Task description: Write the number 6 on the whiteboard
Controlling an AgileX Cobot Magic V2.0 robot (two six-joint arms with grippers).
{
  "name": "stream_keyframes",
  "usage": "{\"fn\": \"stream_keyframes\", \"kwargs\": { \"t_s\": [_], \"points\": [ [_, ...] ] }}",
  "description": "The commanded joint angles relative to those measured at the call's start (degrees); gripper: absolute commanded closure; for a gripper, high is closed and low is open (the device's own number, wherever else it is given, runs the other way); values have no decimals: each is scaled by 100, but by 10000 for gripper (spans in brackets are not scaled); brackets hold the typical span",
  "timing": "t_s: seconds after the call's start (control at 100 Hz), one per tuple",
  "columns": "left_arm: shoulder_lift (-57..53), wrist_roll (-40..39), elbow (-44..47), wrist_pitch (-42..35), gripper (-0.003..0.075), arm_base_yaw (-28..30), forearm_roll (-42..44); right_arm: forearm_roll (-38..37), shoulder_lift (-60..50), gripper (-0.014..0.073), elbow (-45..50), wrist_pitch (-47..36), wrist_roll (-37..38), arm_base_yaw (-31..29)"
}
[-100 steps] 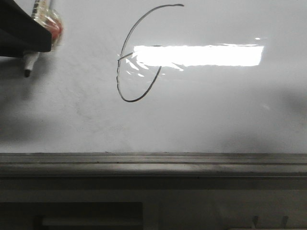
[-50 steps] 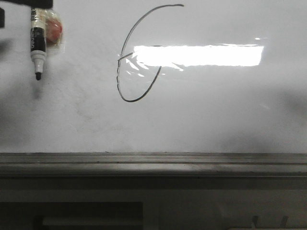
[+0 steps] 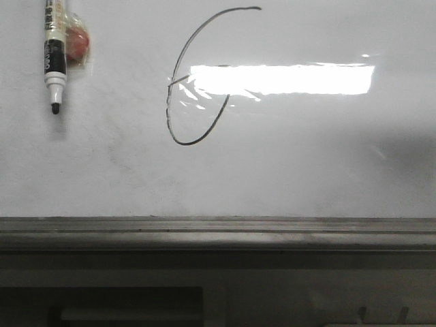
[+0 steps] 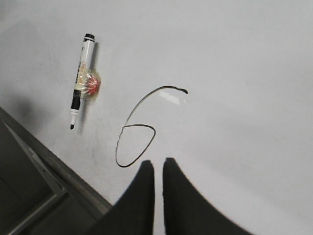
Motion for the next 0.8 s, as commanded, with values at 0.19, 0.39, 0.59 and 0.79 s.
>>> {"fn": "stream_keyframes", "kwargs": {
  "t_s": [0.19,0.39,0.59,0.79],
  "points": [
    [-664,31,499,699,741,4,495,143,-1536,659,1054,-1469,-460,-34],
    [-1393,42,1072,699,740,4,494,118,-2498,659,1905,-1596,-460,-34],
    [-1977,42,1360,649,740,4,473,118,-2821,659,2257,-1585,-460,-34],
    [-2028,42,1373,457,740,4,473,118,-2821,659,2310,-1618,-460,-34]
  ]
}}
